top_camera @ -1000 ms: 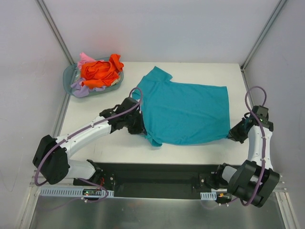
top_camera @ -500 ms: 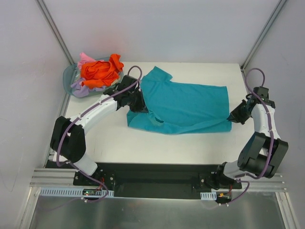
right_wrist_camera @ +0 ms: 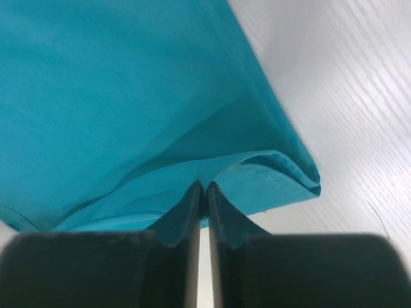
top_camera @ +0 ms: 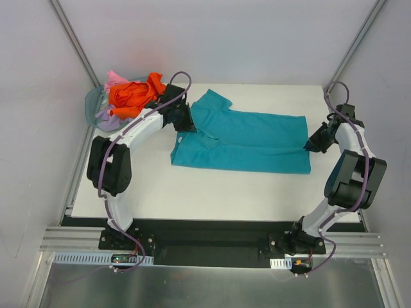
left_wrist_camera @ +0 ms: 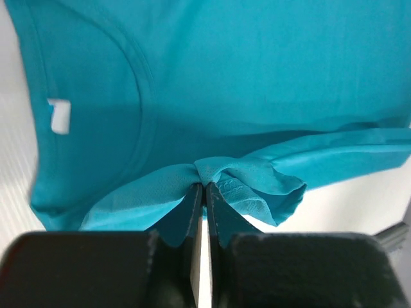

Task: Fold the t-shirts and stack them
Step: Fold the flattened tshirt in 1/3 of the way

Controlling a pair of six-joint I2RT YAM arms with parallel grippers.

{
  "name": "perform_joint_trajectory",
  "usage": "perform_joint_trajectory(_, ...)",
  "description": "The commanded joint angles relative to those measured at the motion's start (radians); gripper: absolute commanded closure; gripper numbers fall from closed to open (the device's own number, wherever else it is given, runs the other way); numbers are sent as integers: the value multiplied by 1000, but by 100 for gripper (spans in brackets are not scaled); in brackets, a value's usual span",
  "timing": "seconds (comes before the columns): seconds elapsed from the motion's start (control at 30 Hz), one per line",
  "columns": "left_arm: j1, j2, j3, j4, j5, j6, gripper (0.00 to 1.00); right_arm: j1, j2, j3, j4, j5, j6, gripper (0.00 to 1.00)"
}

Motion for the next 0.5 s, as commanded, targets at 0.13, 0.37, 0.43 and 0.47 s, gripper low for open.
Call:
perform_joint_trajectory(0.13, 54, 197, 249, -3, -85, 96, 33, 11, 134, 177, 41, 34, -33, 56)
perform_joint_trajectory(0.37, 56, 46, 150, -9, -99, 76, 1, 71, -25, 96, 34, 77, -102, 3)
perform_joint_trajectory(0.43, 44, 18, 107, -3, -59, 67, 1, 95, -86, 16, 71, 43, -108, 3)
perform_joint_trajectory(0.47, 27, 3, 66, 3, -50, 56, 1, 126, -99, -13, 80, 33, -107, 3)
